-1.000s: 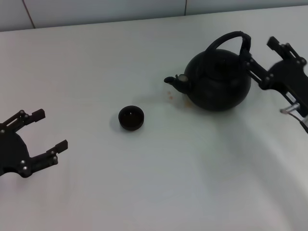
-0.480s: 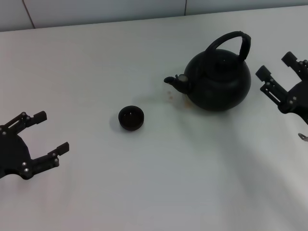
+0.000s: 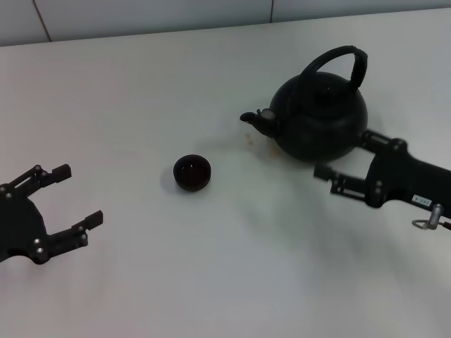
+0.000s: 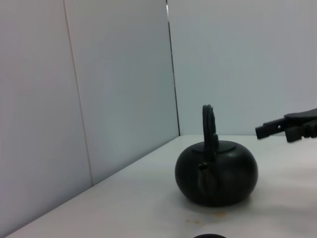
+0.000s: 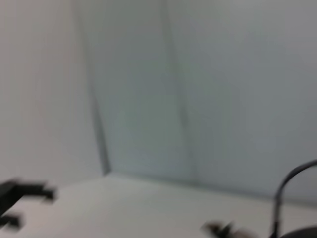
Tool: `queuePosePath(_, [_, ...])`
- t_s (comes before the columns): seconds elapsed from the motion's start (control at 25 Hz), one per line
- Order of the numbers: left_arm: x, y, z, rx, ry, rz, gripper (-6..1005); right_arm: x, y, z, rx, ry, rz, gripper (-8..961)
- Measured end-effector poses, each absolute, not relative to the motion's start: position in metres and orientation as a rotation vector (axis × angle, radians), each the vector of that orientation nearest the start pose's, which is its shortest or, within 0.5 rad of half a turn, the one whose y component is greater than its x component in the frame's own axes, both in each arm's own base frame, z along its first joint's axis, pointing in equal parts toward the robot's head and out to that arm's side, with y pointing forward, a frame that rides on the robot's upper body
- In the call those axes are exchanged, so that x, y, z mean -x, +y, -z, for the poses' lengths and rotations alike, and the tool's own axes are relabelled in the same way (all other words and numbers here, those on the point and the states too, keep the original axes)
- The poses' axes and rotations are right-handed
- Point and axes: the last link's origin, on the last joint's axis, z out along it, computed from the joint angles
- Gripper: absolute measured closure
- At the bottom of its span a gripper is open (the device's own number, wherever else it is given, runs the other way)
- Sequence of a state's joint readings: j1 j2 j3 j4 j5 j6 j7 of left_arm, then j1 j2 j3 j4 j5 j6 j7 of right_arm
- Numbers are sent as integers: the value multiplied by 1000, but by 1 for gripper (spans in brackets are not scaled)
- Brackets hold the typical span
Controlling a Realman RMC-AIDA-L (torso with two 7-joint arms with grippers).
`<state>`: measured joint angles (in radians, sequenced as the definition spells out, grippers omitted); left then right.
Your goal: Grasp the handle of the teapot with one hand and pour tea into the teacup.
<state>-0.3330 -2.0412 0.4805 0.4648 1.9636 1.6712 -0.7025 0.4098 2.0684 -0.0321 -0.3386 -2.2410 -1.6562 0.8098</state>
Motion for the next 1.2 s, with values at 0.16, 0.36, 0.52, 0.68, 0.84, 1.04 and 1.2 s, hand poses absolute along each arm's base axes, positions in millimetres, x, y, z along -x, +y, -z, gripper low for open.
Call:
queuePosePath(0.16, [326, 258, -9, 2533, -171, 733, 140, -324, 269, 4, 2531, 471, -774, 176])
queuePosePath(0.36, [325, 261, -11, 2563, -172, 721, 140, -322, 272, 3, 2643, 370, -660, 176])
queuePosePath(0.52, [324, 261, -10, 2588, -160, 708, 140, -320, 277, 2, 2703, 300, -580, 176])
queuePosePath(0.68, [319, 269, -11, 2710, -104, 596, 140, -318, 281, 2, 2736, 262, -534, 177])
queuePosePath(0.84, [315, 272, -10, 2737, -98, 584, 140, -318, 283, -2, 2739, 234, -506, 177])
queuePosePath(1.04, [314, 271, -9, 2740, -98, 591, 140, -319, 283, -3, 2738, 226, -494, 177])
queuePosePath(1.2, [312, 272, -9, 2744, -103, 599, 140, -318, 283, -2, 2740, 223, -495, 177])
